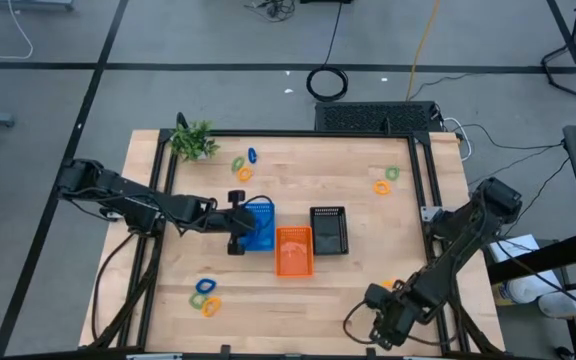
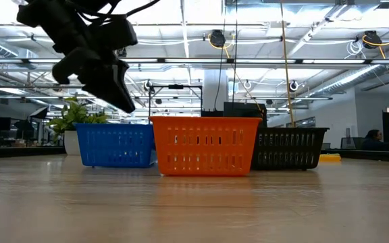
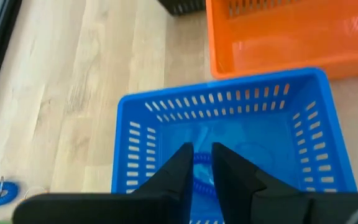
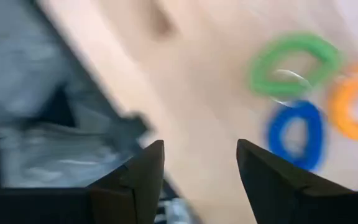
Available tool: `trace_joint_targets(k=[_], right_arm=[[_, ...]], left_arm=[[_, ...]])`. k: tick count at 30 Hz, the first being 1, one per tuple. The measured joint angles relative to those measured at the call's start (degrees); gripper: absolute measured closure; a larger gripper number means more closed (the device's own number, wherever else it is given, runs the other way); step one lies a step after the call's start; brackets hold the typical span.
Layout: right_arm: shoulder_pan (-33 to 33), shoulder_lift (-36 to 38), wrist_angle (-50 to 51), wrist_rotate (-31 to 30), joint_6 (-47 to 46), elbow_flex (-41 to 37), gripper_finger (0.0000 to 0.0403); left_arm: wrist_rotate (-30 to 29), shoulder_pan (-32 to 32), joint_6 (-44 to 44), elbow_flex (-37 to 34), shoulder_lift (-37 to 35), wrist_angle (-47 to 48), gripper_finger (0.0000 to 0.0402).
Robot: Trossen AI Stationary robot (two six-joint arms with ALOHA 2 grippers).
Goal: Sort spring keychains
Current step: Put the blue spring keychain into the blue bin
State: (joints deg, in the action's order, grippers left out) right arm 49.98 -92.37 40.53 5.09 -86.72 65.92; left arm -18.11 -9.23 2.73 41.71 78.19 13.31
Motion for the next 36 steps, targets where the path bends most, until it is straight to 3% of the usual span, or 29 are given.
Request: trace_joint_targets(k=[18,25,30,36], right_arm=[[1.14,0.45,-14.29,0.78,-4.34,-17.76,0.0216],[1.59,0.15,-12.36,0.97,-7.54,-19.29,0.0220],[1.83,0.08,-10.98,0.99,-7.45,-19.34,0.0255],[1.85,0.08,-10.16,1.06,-7.27,-19.41,0.0332]], left_arm=[[0.00,0.00,-0.01,0.00,0.00,-14.28,0.0337],[0.00,0.00,-0.01,0.00,0.00,-18.24,0.0337],[0.00,0.00,0.00,0.01,0.00,-19.61,0.0337],[0.00,0.00,-0.01,0.02,-0.02,-19.94,0.0337]])
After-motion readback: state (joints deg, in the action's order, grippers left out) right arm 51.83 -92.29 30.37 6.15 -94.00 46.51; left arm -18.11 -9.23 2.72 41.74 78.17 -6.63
